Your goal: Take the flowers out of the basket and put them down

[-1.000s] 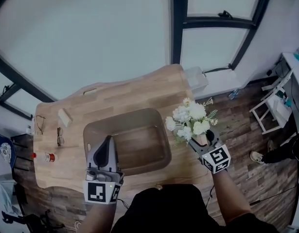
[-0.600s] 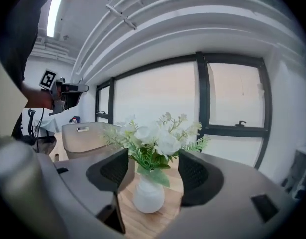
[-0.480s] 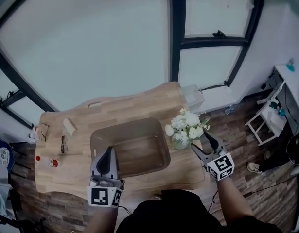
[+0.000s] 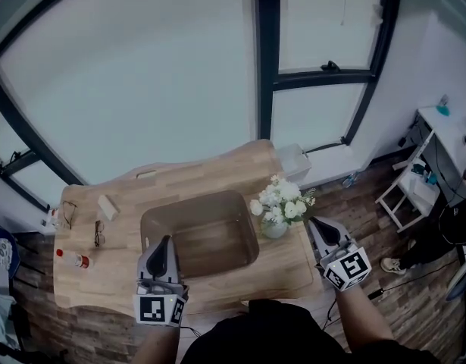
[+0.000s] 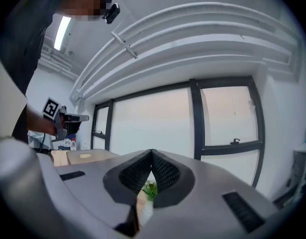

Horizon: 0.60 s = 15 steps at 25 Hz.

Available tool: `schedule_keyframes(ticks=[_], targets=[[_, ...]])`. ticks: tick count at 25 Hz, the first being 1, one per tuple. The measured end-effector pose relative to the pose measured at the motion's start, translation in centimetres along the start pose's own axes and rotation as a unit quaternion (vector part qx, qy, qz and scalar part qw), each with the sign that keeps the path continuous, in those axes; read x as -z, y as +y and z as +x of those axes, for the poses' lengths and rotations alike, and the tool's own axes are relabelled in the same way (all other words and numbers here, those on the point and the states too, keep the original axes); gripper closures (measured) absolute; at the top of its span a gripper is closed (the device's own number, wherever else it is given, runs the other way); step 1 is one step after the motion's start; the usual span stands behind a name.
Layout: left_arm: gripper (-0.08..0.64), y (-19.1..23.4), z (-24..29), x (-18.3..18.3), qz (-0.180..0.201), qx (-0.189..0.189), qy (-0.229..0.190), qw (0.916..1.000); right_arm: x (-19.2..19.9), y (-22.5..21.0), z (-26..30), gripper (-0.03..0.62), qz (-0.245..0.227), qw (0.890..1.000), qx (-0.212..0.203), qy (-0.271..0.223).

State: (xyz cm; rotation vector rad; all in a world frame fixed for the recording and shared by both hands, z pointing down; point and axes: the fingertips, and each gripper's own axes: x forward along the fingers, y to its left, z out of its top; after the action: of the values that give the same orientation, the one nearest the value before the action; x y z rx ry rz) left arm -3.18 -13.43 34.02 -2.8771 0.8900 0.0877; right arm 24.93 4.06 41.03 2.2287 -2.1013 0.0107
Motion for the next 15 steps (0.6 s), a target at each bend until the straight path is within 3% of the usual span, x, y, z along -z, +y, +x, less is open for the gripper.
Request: schedule_keyframes(ticks=[15], targets=[[0.555,-1.5,0.5,-1.4,0.009,0.015,-0.014,0.9997,0.3,-0.5,-1.4,0.571,-0.003,1.000,0.007,0.020]])
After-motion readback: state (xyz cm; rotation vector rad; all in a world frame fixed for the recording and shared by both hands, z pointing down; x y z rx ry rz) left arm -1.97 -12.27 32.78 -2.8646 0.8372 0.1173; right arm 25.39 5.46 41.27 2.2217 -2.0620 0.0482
